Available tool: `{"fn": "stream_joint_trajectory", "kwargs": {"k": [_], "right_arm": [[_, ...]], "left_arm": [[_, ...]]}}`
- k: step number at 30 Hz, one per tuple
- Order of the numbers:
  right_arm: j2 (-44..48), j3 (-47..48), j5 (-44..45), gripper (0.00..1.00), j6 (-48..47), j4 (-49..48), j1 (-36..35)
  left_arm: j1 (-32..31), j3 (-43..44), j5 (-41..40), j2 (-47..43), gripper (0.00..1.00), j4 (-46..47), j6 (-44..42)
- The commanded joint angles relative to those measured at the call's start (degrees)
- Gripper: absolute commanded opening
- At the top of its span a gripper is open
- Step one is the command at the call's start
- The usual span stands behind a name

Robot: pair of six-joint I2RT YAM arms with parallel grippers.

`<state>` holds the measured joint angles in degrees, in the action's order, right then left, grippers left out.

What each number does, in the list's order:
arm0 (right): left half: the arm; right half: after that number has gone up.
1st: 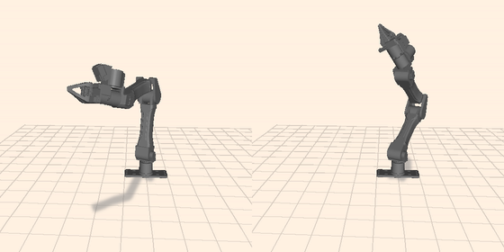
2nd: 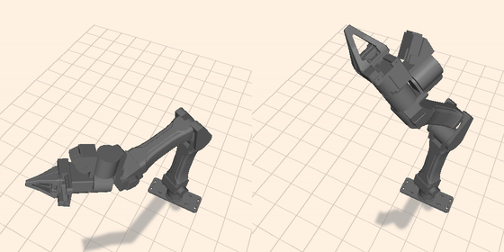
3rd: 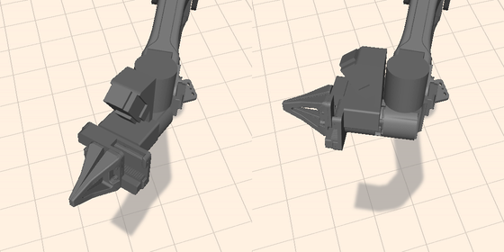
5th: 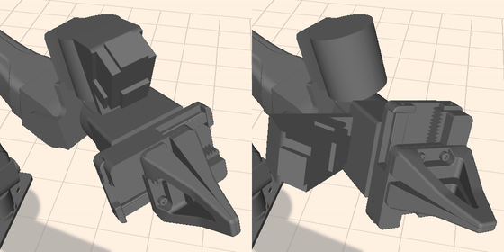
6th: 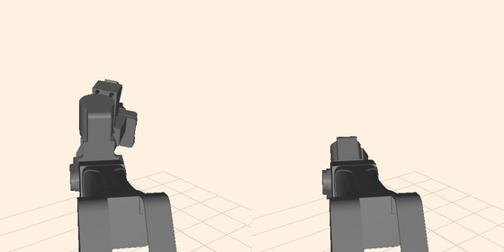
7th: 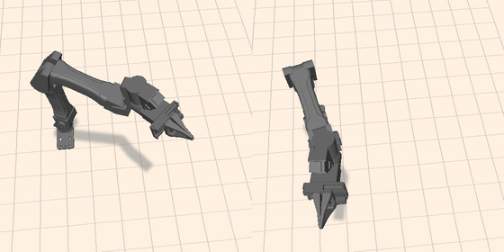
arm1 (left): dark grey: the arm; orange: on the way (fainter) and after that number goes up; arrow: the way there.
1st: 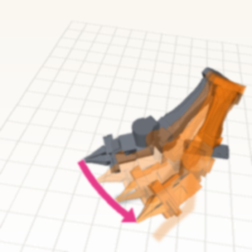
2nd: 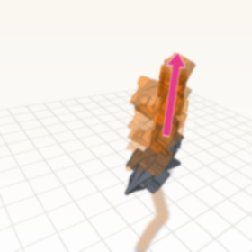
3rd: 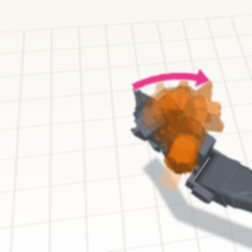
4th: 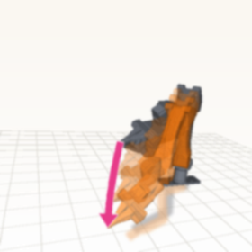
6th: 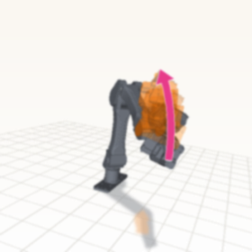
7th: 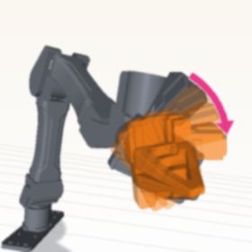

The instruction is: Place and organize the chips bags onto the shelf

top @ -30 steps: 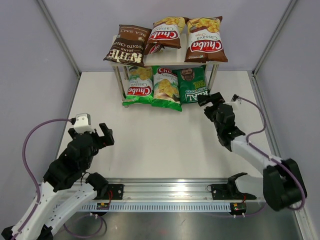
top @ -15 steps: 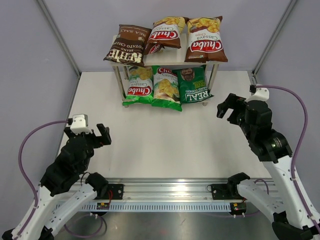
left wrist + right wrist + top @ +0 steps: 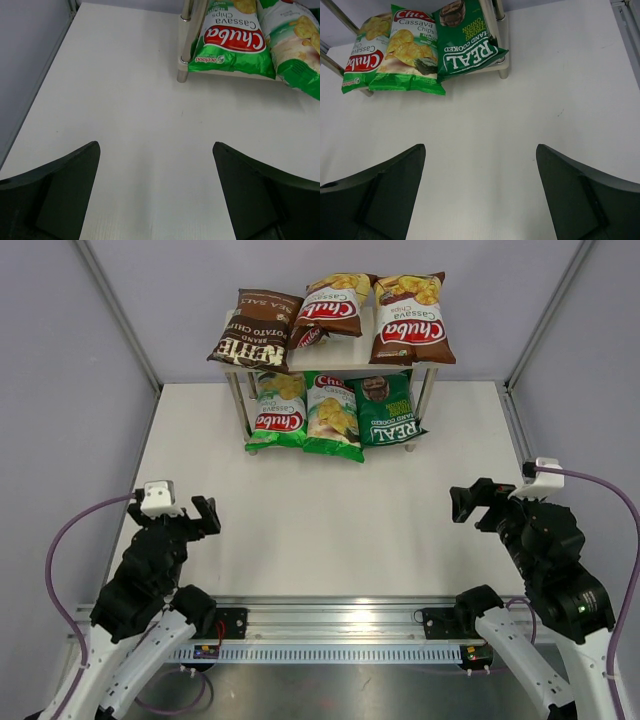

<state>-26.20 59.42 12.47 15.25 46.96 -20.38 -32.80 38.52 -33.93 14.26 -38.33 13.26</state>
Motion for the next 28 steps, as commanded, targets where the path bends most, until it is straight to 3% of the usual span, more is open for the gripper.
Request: {"fn": "stream_joint_trajectory", "kwargs": {"k": [1,10,21,28], "right_arm": [[1.1,-3.0,-0.9,1.0,-2.7,-5.3,0.3],[2.4,-4.3,0.8,0.99,-3.2,-6.1,0.2],[1.0,-5.3,4.4,0.99,-2.6,-5.8,0.2],[-1.0,-4.8,4.1,0.99,-2.2,-6.4,0.3]], "left_arm": [[2.8,-0.6,3.3,-2.6,0.99,5.9,-2.5],[3.0,-1.5,7.7,-4.5,0.99,7.2,-3.8],[3.9,-1.7,6.9,-5.0,0.99,7.0,-3.8],[10.3,-2.1,10.5,-4.8,0.99,8.2,-4.4]]}}
